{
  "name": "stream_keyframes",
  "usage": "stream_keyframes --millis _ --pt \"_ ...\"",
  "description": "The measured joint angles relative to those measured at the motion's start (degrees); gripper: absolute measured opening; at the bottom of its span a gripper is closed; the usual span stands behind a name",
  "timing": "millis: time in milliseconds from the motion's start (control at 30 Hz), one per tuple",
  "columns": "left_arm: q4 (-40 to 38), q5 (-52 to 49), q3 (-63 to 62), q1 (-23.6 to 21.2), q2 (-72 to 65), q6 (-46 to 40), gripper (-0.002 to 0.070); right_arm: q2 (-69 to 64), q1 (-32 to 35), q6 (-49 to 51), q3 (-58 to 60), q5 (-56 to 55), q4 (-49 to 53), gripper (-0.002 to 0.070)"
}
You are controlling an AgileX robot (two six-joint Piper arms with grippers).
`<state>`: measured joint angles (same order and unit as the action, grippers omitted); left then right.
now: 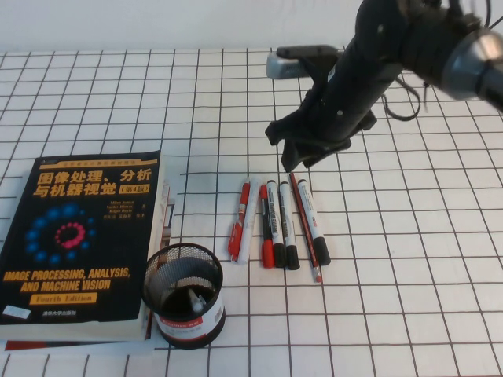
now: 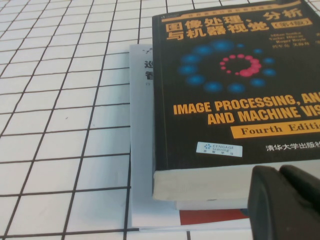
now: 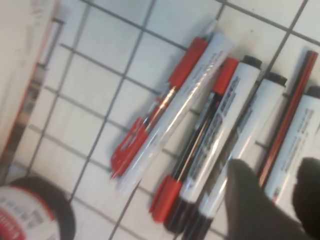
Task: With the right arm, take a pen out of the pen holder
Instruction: 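Take a marker out of the pen holder and lay it on the table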
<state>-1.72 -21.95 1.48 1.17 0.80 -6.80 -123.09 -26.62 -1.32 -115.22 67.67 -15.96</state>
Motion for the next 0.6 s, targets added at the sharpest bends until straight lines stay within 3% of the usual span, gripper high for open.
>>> stream_keyframes --millis 133,200,367,600 --pt "0.0 0.0 0.0 0.0 0.0 0.0 -0.0004 9.1 -1.0 -0.4 7.2 -2.7 2.3 0.0075" --pt "0.0 0.0 0.0 0.0 0.0 0.0 -0.0004 14.2 -1.3 -0.5 12.4 -5.4 3.5 0.0027" --pt "0.0 0.0 0.0 0.0 0.0 0.0 -0.0004 29.8 -1.4 -0.5 30.1 -14.6 4.5 -0.0009" --pt "0.0 0.0 0.0 0.0 0.0 0.0 -0.0004 50.6 -1.4 -0.3 49.8 -19.0 4.7 -0.0014"
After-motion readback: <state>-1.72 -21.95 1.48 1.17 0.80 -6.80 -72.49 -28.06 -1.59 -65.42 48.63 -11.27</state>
